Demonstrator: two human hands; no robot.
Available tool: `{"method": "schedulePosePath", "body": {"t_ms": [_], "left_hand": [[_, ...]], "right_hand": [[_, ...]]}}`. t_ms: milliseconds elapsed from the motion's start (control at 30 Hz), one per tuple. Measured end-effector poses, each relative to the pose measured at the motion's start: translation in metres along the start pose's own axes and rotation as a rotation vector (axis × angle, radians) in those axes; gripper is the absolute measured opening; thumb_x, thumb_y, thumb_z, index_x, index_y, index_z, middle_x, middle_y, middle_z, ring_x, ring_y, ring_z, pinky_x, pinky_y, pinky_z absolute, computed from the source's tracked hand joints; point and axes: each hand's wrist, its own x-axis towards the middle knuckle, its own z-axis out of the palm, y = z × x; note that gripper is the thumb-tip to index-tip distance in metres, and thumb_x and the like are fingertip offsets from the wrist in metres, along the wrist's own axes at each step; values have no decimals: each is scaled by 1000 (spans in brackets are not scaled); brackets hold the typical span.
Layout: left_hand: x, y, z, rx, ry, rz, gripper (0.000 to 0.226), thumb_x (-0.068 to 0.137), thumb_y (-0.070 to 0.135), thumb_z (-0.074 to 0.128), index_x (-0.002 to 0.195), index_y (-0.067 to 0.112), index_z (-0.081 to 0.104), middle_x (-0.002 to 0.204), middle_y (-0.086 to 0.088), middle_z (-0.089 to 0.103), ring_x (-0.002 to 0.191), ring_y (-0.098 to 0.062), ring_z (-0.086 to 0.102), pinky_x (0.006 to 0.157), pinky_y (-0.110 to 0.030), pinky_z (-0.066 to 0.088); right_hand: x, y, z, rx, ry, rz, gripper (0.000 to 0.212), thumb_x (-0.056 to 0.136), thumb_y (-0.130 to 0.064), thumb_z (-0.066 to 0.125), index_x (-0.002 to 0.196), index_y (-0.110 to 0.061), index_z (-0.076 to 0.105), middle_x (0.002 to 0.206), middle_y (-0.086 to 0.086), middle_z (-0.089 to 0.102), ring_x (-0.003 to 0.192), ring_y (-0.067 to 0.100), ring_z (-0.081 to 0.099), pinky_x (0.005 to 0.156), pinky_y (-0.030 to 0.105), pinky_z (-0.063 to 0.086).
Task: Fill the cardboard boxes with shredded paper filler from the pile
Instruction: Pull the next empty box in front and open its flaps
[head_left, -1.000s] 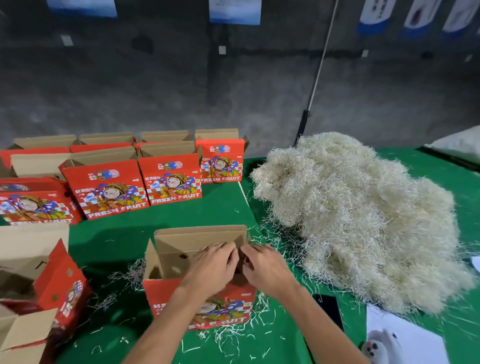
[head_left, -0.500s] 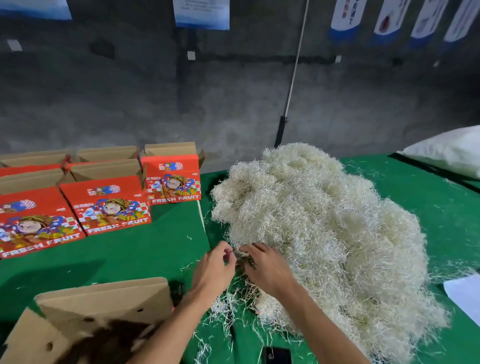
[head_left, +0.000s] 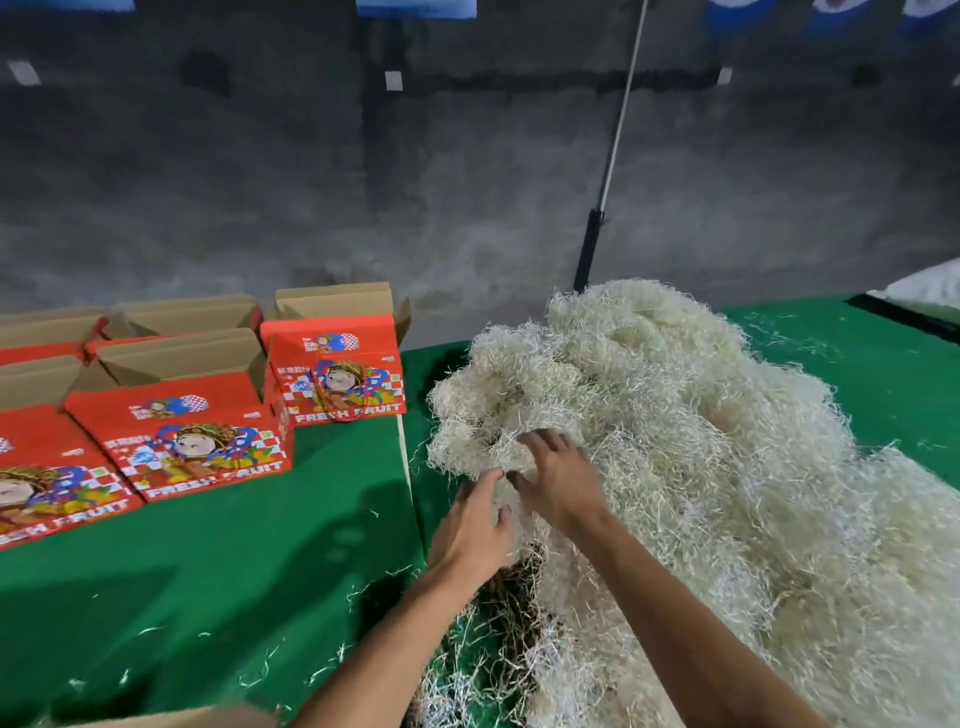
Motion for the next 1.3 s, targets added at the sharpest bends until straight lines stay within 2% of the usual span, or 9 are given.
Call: {"method": "schedulePosePath", "body": {"t_ms": [167, 267, 367, 467, 667, 800, 900, 1100, 1300], "left_hand": [[45, -11, -1, 2, -34, -19, 54, 100, 25, 53, 141, 48, 28, 79, 22, 45, 36, -2, 40, 41, -26, 46], [63, -21, -1, 9, -33, -22, 50, 100, 26, 53, 141, 44, 31, 85, 25, 44, 39, -3, 43, 41, -28, 49], [80, -35, 0, 9, -34, -38, 52, 100, 27, 52, 144, 42, 31, 101, 23, 46, 40, -3, 47, 43, -27, 52], [91, -50, 3, 16, -36, -56, 48, 99, 30, 53, 141, 42, 32, 112, 20, 47, 39, -3, 47, 39, -21, 49], [91, -75, 9, -2, -56, -144, 47, 98, 32, 56, 142, 32, 38, 135, 8, 51, 39, -2, 48, 39, -18, 44], [87, -77, -3, -29, -25, -215, 42, 97, 36, 56, 138, 33, 43, 136, 11, 52, 50, -2, 59, 46, -19, 51], [74, -74, -15, -87, 6, -222, 38, 100, 37, 51, 137, 27, 46, 111, 15, 59, 43, 0, 53, 41, -20, 47], [35, -73, -66, -165, 97, -262, 26, 103, 46, 40, 103, 24, 53, 88, 2, 62, 60, -10, 55, 61, -37, 54], [-3, -75, -131, -342, 257, -316, 50, 102, 56, 31, 128, 17, 48, 119, -8, 62, 94, -17, 63, 90, -35, 53]], "right_hand": [[65, 15, 22, -161, -157, 165, 95, 85, -66, 60, 156, -30, 8, 165, 12, 4, 148, 36, 16, 119, 55, 19], [86, 20, 42, -212, -234, 296, 101, 82, -76, 52, 157, -31, 1, 163, 18, 2, 142, 47, 23, 112, 58, 32], [95, 25, 68, -241, -296, 321, 89, 93, -45, 59, 158, -28, 0, 160, 25, 8, 132, 46, 40, 100, 49, 48], [99, 32, 86, -276, -319, 296, 73, 96, -20, 56, 156, -23, 14, 143, 20, 35, 112, 31, 52, 86, 39, 53], [102, 33, 83, -304, -358, 160, 36, 100, -18, 49, 136, -14, 44, 104, 8, 54, 77, 16, 53, 73, 32, 57], [109, 19, 45, -230, -284, 123, 29, 98, -19, 48, 127, -18, 51, 85, 1, 62, 60, 10, 54, 59, 30, 59], [115, -5, 8, -121, -175, 92, 34, 98, -19, 50, 132, -20, 50, 81, 2, 61, 59, 11, 57, 45, 23, 48], [108, -74, -55, 24, -18, 17, 26, 96, -28, 59, 118, -15, 57, 88, 1, 64, 75, 18, 65, 65, 30, 58], [88, -158, -97, 303, 133, 28, 40, 92, -42, 63, 117, -11, 62, 111, 12, 70, 97, 32, 65, 83, 41, 55]]}}
